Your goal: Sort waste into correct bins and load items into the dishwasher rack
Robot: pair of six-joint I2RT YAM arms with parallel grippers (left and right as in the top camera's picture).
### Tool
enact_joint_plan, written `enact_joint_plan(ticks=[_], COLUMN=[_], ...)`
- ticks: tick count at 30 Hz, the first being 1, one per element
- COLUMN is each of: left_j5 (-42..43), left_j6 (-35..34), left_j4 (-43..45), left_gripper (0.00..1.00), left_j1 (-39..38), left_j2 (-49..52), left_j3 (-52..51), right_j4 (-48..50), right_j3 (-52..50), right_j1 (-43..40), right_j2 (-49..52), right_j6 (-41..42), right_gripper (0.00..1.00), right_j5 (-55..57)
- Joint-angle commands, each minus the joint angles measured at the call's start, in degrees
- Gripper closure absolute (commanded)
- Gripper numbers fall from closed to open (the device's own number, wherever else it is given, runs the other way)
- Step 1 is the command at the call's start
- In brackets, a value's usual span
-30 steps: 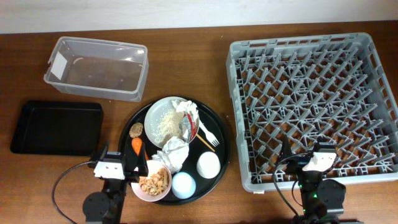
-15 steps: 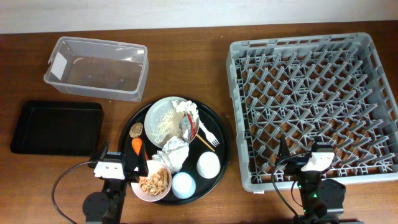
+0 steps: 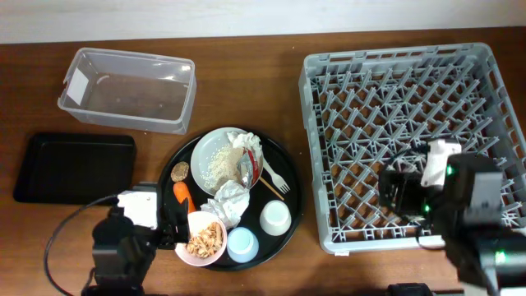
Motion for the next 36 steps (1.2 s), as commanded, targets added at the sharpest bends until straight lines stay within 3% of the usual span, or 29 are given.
enact_joint_plan(ticks=[1, 4, 5, 7, 12, 17, 24, 29, 36], left_j5=[0.52, 0.68, 0.68, 0.59, 0.59, 0.63, 0.63, 0.66, 0.66], left_j6=[-0.39, -0.37, -0.42, -4.33, -4.72, -4.68, -4.68, -4.68, -4.68], left_j4=[-5.09, -8.13, -8.39, -9.18, -13.94, -14.12, -14.14, -14.14, -14.62], left_gripper=[0.01, 0.01, 0.01, 0.01, 0.01, 0.01, 0.01, 0.01, 0.01], left_j1=[-0.22, -0.22, -0.22, -0.04, 9.97, 12.5, 12.5, 12.5, 12.5], left_j2=[6.01, 7.69, 7.72, 8.44, 18.71, 21.2, 21.2, 21.2, 21.2], left_j3=[6.58, 9.01, 9.05, 9.11, 13.6, 13.79, 13.77, 13.77, 13.77], right_j4=[-6.03, -7.41, -7.45, -7.67, -7.28, -1.51, 2.27, 2.16, 3.08], right_j3=[10.19, 13.18, 13.18, 13.18, 13.18, 13.14, 13.03, 11.61, 10.05], right_j1=[-0.33, -0.31, -0.28, 2.27, 28.52, 44.35, 47.06, 47.04, 47.04], right_j2=[8.87, 13.86, 14.49, 14.86, 21.53, 35.87, 51.45, 53.0, 53.0], right_j6=[0.2, -0.44, -4.57, -5.9, -5.2, 3.06, 9.66, 12.94, 13.07], right_gripper=[0.02, 0.02, 0.02, 0.02, 0.02, 0.02, 0.02, 0.0, 0.19], right_j5=[-1.42, -5.27, -8.46, -9.33, -5.75, -2.99, -1.16, -1.42, -1.99])
